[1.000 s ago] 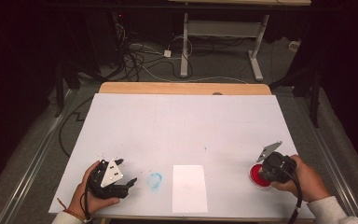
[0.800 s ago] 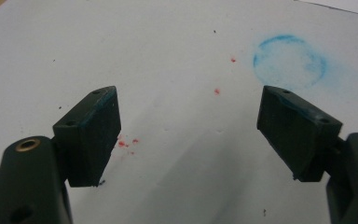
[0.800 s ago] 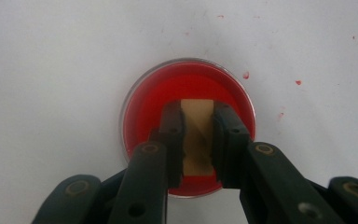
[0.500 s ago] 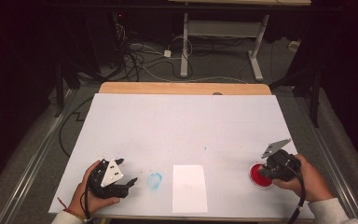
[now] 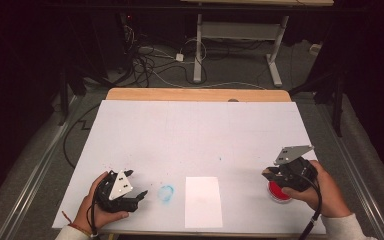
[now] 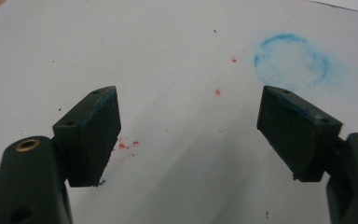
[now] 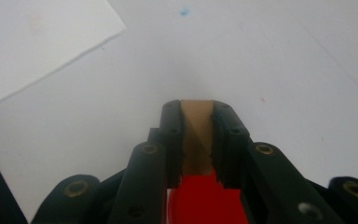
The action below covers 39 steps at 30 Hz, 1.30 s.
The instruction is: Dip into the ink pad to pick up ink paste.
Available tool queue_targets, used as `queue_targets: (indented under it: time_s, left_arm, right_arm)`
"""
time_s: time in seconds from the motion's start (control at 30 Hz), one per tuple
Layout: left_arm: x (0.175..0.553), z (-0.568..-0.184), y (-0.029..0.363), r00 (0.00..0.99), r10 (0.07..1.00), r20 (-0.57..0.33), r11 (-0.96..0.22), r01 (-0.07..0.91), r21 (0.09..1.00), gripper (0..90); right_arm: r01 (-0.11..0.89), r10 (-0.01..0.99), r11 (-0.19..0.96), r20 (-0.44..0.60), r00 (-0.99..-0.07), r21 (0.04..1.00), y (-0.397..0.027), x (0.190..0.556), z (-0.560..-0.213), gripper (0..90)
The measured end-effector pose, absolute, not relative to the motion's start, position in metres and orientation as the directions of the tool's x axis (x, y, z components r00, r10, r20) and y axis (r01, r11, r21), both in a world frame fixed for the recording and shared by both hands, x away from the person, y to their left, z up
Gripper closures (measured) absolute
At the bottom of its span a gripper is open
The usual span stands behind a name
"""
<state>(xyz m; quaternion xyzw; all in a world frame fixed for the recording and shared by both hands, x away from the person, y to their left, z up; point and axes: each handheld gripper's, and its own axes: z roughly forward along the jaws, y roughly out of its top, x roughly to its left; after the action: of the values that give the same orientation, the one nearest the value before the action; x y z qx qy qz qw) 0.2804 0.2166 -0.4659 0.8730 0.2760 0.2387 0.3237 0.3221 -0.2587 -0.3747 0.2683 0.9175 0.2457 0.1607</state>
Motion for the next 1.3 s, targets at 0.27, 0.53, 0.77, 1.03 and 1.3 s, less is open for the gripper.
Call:
queue_targets:
  time_s: [0.27,0.53,0.77,1.03,1.3]
  left_arm:
    - [0.280,-0.466,0.217,0.732,0.637,0.241,-0.639,0.326,0.697,20.7]
    - [0.280,-0.466,0.216,0.735,0.634,0.239,-0.639,0.324,0.698,20.7]
    - [0.280,-0.467,0.216,0.739,0.632,0.235,-0.640,0.326,0.696,20.7]
    - [0.280,-0.467,0.216,0.738,0.631,0.237,-0.641,0.326,0.695,20.7]
    - [0.280,-0.467,0.216,0.740,0.629,0.238,-0.645,0.326,0.691,20.7]
  right_arm:
    - [0.329,0.486,0.779,-0.183,-0.854,0.535,-0.225,0.319,-0.372,76.6]
    - [0.262,0.407,0.809,-0.180,-0.896,0.526,-0.194,0.316,-0.374,76.5]
    - [0.198,0.329,0.823,-0.163,-0.930,0.533,-0.167,0.313,-0.377,76.6]
    - [0.142,0.256,0.850,-0.161,-0.953,0.507,-0.136,0.309,-0.383,76.6]
    - [0.104,0.187,0.880,-0.137,-0.973,0.463,-0.110,0.305,-0.397,76.5]
